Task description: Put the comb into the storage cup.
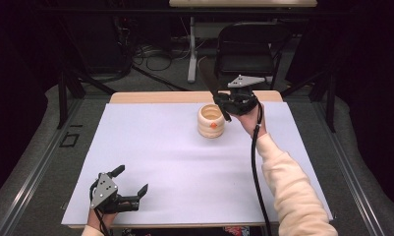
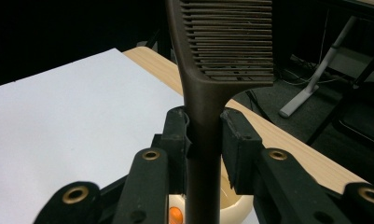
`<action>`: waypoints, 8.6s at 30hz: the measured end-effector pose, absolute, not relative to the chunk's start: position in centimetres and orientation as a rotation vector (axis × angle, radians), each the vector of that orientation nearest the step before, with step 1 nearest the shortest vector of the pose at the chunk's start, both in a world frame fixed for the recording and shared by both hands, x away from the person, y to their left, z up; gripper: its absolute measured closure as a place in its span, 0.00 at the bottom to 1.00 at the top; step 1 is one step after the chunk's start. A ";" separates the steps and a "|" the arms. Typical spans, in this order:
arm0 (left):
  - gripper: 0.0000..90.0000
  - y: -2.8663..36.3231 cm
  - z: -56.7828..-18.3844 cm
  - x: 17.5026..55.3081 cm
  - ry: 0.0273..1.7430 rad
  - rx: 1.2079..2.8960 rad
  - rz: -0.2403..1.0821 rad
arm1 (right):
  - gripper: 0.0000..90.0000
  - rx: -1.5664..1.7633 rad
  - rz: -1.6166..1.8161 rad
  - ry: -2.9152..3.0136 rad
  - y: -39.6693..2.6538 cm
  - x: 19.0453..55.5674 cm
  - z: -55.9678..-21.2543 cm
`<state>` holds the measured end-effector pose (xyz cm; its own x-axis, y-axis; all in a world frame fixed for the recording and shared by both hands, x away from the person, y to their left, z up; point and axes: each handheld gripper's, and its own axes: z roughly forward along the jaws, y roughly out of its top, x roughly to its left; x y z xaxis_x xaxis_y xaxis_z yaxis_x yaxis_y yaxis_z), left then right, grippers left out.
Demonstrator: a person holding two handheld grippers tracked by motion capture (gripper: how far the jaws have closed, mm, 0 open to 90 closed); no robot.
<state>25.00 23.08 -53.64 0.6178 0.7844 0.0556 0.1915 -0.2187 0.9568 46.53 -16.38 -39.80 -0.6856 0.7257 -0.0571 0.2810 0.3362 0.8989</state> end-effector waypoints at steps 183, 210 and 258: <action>0.01 23.2 -53.6 24.8 0.807 1.732 0.674 | 0.80 0.790 1.254 2.252 -13.5 52.4 -48.2; 0.01 23.1 -53.6 24.8 0.801 1.743 0.667 | 0.80 0.812 1.230 2.277 -13.3 52.6 -49.1; 0.01 23.1 -53.6 24.6 0.795 1.750 0.668 | 0.00 0.859 1.195 2.369 -15.2 49.8 -45.7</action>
<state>24.65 23.07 -53.63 0.6233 0.7797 0.0593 0.1928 -0.2267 0.9547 49.77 -15.24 -45.65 -0.7545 0.6552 -0.0379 0.3590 0.4603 0.8119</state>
